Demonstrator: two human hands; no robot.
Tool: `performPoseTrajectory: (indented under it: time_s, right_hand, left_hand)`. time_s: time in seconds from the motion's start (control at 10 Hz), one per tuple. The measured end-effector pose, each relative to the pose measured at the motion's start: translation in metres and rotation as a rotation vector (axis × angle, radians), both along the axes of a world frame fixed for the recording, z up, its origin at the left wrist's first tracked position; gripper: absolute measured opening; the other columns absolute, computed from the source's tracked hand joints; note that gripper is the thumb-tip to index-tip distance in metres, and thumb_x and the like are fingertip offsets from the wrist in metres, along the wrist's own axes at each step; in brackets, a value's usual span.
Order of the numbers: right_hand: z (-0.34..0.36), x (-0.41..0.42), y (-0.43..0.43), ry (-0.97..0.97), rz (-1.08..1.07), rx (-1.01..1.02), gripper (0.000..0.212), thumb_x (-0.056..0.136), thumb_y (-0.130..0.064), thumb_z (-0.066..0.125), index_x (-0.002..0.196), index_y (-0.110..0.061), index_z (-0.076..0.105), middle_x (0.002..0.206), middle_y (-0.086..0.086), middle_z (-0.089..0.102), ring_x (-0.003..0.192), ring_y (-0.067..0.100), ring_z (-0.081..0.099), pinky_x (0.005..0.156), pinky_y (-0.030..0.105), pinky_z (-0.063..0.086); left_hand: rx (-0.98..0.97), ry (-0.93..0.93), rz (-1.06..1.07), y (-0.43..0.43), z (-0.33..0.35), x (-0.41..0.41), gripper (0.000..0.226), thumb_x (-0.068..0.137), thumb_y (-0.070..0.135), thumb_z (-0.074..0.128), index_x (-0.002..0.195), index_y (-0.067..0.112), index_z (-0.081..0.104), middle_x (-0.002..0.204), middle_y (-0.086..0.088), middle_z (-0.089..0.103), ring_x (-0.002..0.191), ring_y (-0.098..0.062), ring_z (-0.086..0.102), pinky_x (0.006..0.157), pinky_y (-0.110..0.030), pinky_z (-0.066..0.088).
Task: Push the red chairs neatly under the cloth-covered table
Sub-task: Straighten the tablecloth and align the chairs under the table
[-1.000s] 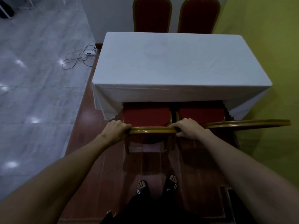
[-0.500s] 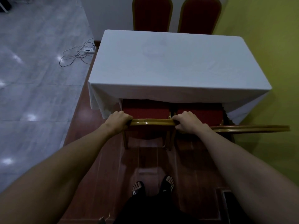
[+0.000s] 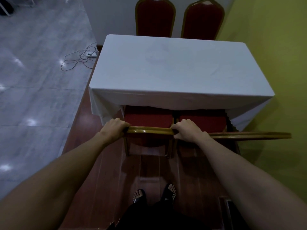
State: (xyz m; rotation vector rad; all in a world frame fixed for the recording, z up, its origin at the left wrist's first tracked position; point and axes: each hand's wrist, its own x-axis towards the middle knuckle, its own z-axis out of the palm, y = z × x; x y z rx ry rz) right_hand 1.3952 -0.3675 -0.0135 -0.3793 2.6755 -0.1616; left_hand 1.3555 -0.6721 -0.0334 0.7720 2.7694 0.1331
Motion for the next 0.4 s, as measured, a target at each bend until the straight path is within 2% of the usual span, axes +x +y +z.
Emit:
performPoseTrajectory:
  time_s: [0.2,0.3,0.4]
  right_hand:
    - [-0.005,0.005,0.005,-0.005,-0.019,-0.015,0.042,0.087,-0.032,0.063,0.128,-0.024,0.059,0.111,0.012,0.069,0.103,0.035,0.063,0.089,0.045,0.051]
    - [-0.004,0.009,0.012,-0.024,-0.043,-0.062,0.049,0.086,-0.054,0.059,0.125,-0.024,0.061,0.106,0.008,0.071,0.101,0.031,0.064,0.087,0.042,0.051]
    - [0.002,0.009,0.025,-0.061,-0.211,-0.138,0.073,0.081,-0.077,0.042,0.127,-0.023,0.059,0.118,0.012,0.067,0.109,0.032,0.061,0.087,0.042,0.049]
  left_hand:
    - [0.010,-0.013,0.015,0.002,-0.002,-0.001,0.020,0.081,0.022,0.069,0.102,0.022,0.071,0.090,-0.004,0.073,0.085,-0.025,0.066,0.070,-0.037,0.050]
    - [-0.011,-0.139,-0.018,0.002,0.001,-0.008,0.046,0.076,0.036,0.075,0.118,0.021,0.066,0.102,-0.006,0.073,0.099,-0.025,0.064,0.079,-0.033,0.045]
    - [-0.021,-0.347,0.040,0.007,0.009,-0.018,0.084,0.074,0.073,0.049,0.139,0.020,0.047,0.130,-0.010,0.061,0.131,-0.031,0.046,0.109,-0.045,0.034]
